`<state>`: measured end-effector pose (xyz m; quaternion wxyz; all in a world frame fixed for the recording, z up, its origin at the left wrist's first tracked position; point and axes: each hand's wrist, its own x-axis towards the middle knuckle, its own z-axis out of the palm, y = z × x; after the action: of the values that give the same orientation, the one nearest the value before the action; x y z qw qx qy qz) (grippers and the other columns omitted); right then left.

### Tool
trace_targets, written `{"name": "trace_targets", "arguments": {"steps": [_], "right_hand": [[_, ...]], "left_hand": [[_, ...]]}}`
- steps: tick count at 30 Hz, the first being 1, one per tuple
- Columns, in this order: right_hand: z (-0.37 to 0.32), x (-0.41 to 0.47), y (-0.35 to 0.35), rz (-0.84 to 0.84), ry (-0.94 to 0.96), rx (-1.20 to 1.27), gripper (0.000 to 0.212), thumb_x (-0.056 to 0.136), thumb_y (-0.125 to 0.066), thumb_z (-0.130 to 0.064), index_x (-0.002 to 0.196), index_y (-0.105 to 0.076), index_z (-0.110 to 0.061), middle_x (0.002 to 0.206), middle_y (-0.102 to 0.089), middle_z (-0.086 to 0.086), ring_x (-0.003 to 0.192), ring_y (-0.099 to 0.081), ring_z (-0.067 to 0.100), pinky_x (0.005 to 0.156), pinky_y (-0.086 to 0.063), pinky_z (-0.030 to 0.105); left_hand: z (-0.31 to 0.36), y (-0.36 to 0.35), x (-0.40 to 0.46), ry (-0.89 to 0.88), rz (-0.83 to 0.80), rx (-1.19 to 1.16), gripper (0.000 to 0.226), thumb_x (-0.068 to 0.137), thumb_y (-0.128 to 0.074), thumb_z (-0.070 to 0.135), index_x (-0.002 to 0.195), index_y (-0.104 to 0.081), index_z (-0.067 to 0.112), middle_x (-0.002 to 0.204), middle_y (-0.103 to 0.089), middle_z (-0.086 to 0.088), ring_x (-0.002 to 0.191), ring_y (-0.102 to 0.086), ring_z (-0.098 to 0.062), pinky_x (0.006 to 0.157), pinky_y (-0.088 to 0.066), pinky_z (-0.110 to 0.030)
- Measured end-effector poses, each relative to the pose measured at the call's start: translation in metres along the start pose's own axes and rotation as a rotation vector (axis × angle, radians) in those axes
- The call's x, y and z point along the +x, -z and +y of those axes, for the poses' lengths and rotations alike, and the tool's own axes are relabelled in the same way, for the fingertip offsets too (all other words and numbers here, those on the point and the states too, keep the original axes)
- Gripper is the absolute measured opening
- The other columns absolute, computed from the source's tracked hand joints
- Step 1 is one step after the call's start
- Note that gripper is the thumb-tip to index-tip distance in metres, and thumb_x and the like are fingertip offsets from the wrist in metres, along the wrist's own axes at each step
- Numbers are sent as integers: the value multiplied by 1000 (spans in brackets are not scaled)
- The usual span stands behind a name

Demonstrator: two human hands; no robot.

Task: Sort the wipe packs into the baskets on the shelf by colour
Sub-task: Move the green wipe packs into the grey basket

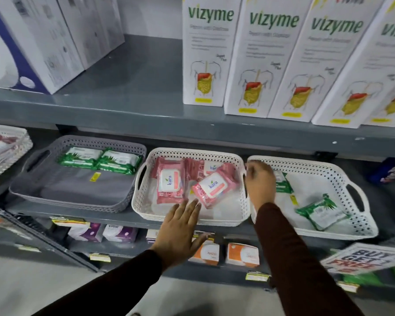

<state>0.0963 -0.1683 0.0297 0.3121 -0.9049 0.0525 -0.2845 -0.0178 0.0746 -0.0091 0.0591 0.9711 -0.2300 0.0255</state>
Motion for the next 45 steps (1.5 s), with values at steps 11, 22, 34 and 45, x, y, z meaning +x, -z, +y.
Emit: {"name": "trace_targets", "arguments": {"steps": [11,22,34,45], "right_hand": [[81,14,53,-683,-272,-406,57,89,-60,-46,143,-43,-36,149,-45,1,133,-44,35,105,-41,53],[74,-23,76,-511,-481,-92,56,75,-80,-31,114,-43,-18,102,-62,4,90,-66,32,82,-56,44],[-111,-53,-4,-248,-255,356,36,75,-84,-24,92,-53,-32,93,-71,-5,79,-69,24,69,-57,42],[-306,-94,-173,-531,19,180,32,81,-72,-38,107,-58,-26,106,-65,3,87,-65,29,68,-50,35]], "left_hand": [[60,-12,27,-2,45,25,77,97,-20,65,150,-28,10,157,-31,-11,147,-20,-31,118,-14,-48],[28,-6,1,34,73,-42,72,97,-26,63,148,-34,13,154,-39,-7,144,-28,-28,119,-19,-47],[-144,33,-74,281,176,-109,76,97,-20,60,154,-10,12,162,-2,-2,150,2,-22,120,-1,-39],[-239,50,-118,226,81,-78,60,97,-33,50,139,-51,11,146,-50,-6,136,-44,-25,116,-17,-36]]}}
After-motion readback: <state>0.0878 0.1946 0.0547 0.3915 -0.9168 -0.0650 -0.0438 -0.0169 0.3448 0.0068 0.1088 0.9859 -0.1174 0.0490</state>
